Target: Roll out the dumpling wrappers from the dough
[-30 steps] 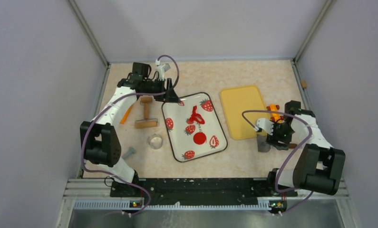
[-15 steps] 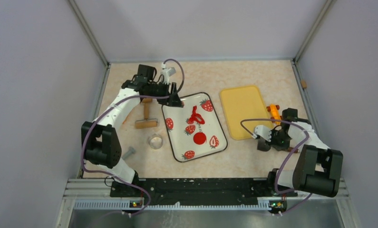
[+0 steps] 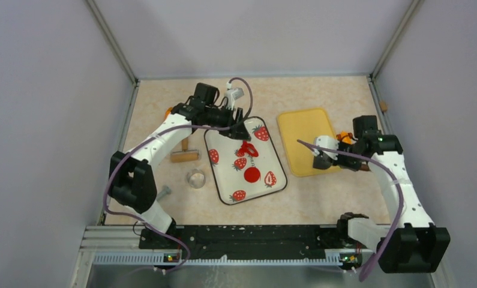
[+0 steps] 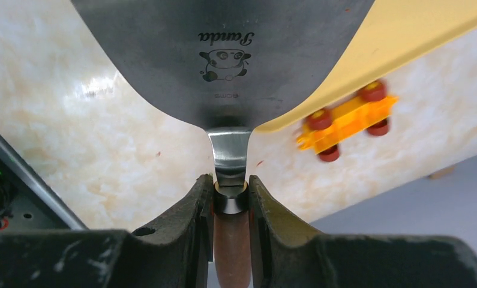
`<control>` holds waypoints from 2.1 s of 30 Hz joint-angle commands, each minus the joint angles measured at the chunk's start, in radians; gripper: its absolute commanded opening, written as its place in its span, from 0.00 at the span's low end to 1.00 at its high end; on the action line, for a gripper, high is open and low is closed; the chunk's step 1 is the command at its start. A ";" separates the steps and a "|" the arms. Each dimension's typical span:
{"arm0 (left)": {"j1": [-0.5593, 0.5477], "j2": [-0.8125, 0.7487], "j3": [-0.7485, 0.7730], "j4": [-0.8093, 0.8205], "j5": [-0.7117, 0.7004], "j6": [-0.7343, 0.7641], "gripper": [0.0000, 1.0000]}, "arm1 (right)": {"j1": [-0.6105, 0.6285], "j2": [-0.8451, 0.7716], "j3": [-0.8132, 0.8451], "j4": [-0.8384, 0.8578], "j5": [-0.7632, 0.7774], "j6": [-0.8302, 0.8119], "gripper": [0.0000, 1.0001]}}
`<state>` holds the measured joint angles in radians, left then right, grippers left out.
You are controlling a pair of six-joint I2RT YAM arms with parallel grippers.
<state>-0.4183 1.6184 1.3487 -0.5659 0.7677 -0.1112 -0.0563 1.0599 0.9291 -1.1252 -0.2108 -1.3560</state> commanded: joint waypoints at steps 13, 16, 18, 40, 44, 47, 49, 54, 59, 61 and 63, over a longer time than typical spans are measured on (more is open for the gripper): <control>-0.095 0.205 0.209 0.370 0.157 -0.352 0.65 | 0.416 0.364 0.506 0.182 -0.030 0.635 0.00; -0.103 0.229 0.212 0.390 0.159 -0.368 0.65 | 0.452 0.390 0.529 0.189 -0.027 0.633 0.00; -0.109 0.247 0.216 0.388 0.139 -0.377 0.65 | 0.477 0.407 0.543 0.189 -0.025 0.633 0.00; 0.017 0.262 -0.032 0.867 0.341 -0.757 0.00 | 0.474 0.357 0.596 0.277 -0.102 0.950 0.70; 0.078 0.255 -0.134 1.195 0.393 -1.000 0.00 | 0.261 0.347 0.579 0.367 -0.420 1.371 0.82; 0.098 0.252 -0.167 1.353 0.420 -1.099 0.00 | 0.168 0.368 0.495 0.438 -0.622 1.546 0.82; 0.098 0.252 -0.165 1.348 0.433 -1.108 0.00 | 0.152 0.367 0.445 0.471 -0.667 1.561 0.82; 0.098 0.260 -0.160 1.318 0.429 -1.104 0.00 | 0.129 0.388 0.349 0.630 -0.833 1.740 0.81; 0.098 0.271 -0.156 1.307 0.424 -1.115 0.00 | 0.129 0.423 0.353 0.712 -0.910 1.812 0.74; 0.098 0.274 -0.151 1.296 0.422 -1.110 0.00 | 0.129 0.434 0.363 0.721 -0.912 1.818 0.71; 0.098 0.276 -0.148 1.285 0.421 -1.107 0.00 | 0.129 0.441 0.364 0.722 -0.910 1.817 0.69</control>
<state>-0.3225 1.9221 1.1816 0.6670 1.1690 -1.2076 0.0757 1.4872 1.2633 -0.4862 -1.0538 0.4061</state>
